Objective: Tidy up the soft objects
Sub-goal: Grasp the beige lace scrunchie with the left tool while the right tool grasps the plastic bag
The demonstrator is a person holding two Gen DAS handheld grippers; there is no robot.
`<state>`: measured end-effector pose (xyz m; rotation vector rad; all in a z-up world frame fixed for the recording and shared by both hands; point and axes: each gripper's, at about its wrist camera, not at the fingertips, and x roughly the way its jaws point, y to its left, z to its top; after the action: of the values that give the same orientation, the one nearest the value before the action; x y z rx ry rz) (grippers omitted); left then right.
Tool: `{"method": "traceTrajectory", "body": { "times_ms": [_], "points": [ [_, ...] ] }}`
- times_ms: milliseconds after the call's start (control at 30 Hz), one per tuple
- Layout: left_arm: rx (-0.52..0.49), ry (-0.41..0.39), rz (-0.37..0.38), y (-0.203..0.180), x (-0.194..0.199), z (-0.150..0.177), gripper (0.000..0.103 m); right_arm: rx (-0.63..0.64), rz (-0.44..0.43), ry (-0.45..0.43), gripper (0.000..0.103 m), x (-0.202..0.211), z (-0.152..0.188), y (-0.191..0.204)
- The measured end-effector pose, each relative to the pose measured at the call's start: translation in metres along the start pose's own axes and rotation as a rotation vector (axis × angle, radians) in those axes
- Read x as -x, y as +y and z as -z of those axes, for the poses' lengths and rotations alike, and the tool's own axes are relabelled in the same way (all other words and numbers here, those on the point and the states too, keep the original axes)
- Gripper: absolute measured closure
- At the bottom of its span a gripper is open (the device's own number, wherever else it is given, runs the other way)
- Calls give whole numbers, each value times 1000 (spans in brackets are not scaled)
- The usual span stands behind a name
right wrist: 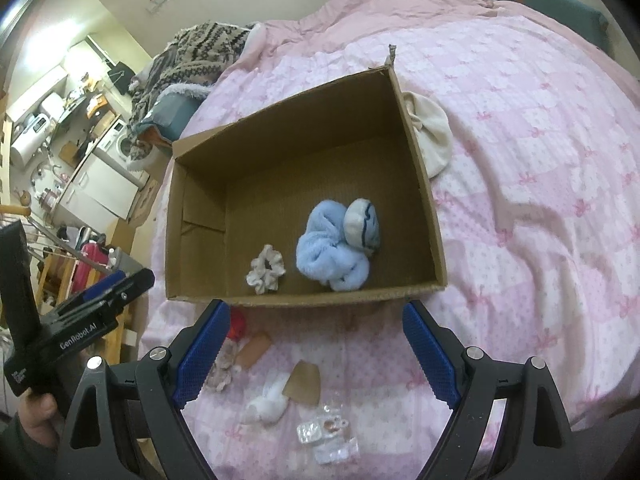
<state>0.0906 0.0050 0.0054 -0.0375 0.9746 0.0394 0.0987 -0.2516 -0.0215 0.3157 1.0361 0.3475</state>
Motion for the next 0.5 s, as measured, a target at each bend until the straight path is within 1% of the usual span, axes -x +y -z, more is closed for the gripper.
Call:
{"method": "traceTrajectory", "body": {
  "times_ms": [133, 233, 500],
  "points": [
    [0, 14, -9, 1, 3, 12, 32, -20, 6, 5, 10, 3, 12, -4],
    [22, 17, -7, 3, 8, 17, 32, -33, 9, 13, 10, 5, 18, -7],
    [47, 16, 2, 8, 21, 31, 32, -42, 21, 9, 10, 14, 26, -4]
  ]
}}
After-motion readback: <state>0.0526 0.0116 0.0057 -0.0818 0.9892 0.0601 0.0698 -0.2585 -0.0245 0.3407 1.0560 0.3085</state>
